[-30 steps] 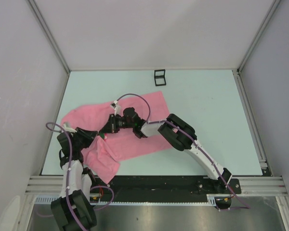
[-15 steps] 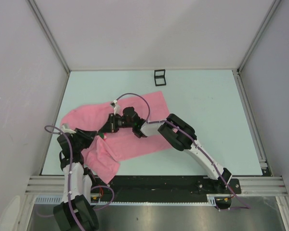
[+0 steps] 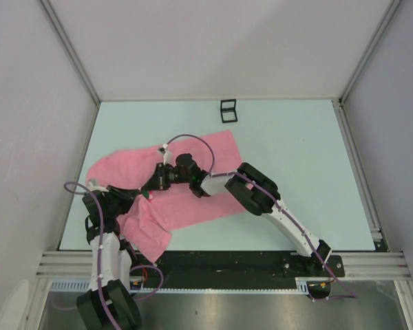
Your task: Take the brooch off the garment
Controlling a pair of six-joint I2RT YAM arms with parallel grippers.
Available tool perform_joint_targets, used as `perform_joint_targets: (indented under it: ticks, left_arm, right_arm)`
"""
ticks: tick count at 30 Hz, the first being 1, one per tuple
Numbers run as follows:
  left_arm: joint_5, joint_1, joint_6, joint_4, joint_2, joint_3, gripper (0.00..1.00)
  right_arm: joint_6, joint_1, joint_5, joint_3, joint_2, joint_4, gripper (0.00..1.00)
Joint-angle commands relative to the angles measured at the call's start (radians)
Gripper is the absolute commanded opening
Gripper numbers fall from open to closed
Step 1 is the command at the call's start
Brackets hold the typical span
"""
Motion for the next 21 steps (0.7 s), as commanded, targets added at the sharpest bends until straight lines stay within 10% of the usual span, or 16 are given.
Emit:
perform_joint_targets:
  ticks: [1,21]
  left_arm:
    - [-0.007,0.001,-0.011,-0.002,0.013,-0.010,0.29]
    - [0.015,-0.001,0.007,0.047,0.074,-0.013,0.29]
  right_arm:
    - [0.030,-0.004,0.002,0.026,0.012,0.068,0.00]
    - [0.076,-0.005,-0.017,0.046,0.039,0.094,0.00]
